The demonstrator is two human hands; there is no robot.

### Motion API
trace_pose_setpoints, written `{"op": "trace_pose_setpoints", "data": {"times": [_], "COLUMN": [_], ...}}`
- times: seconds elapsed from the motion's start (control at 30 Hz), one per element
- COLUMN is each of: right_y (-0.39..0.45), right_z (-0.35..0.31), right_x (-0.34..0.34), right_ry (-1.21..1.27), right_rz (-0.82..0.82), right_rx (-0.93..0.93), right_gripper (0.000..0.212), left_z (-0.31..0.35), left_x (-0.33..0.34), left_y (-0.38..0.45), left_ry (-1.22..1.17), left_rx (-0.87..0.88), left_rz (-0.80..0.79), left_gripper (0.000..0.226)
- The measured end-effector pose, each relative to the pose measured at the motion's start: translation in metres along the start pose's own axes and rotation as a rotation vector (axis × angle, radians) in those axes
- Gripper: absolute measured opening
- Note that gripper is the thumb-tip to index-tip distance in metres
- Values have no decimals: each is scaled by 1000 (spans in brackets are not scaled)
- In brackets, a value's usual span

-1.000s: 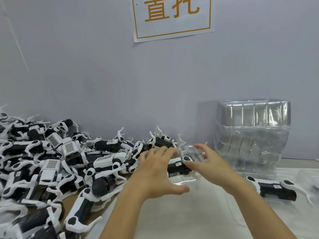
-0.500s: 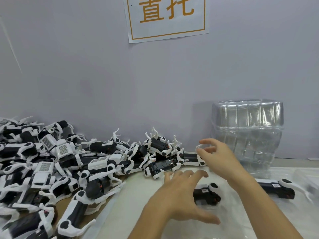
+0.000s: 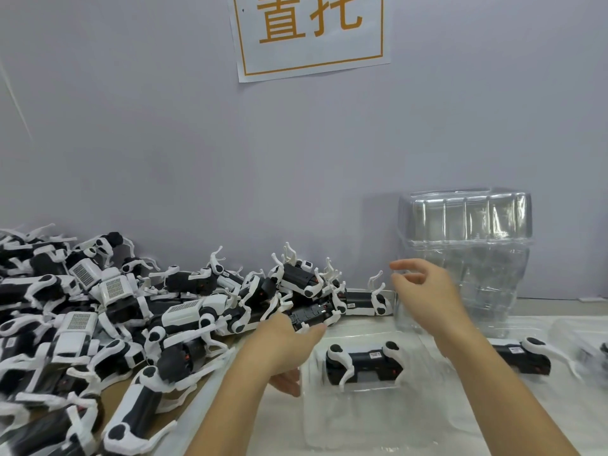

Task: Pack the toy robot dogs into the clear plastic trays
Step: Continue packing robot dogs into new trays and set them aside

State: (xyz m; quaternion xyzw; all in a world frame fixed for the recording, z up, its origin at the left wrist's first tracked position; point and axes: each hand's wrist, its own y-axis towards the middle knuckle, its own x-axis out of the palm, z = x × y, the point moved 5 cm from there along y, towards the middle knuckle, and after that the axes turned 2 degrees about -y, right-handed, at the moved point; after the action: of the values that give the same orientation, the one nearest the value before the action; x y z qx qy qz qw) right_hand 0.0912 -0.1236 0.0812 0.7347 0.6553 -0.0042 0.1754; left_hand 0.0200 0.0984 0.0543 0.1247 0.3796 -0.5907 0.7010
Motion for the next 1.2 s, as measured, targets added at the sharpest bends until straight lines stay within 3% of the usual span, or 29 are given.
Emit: {"op": "trace_pose_setpoints", "data": {"times": [0.13,0.4,0.5,0.63,0.83,1.07,1.2], "right_y": [0,-1,0,1,2,4,4], "right_z": [1,2,2,3,4,6,6], "right_x": [3,3,2,0,-1,-8,-8], "right_ry": [3,13,19,29,36,54,68], "right_rz": [2,18,34,49,69,93,86], "right_rx": [1,-10,-13,-5,-5,21,16], "right_gripper": [21,20,20,21,23,20,20], "left_z": [6,12,18,29,43,57,54], "left_x": [8,27,38,57,87,124,137], "left_y": [3,11,7,-1,-15,-33,-30], "left_ry": [-112,-223,-301,-361,-519,-714,-808], "left_rx": [77,208,208,240,200,250,243], "left_rz": [25,-36,-118,-219,-403,-594,-622], "left_gripper": [44,35,45,37,43,15,24]}}
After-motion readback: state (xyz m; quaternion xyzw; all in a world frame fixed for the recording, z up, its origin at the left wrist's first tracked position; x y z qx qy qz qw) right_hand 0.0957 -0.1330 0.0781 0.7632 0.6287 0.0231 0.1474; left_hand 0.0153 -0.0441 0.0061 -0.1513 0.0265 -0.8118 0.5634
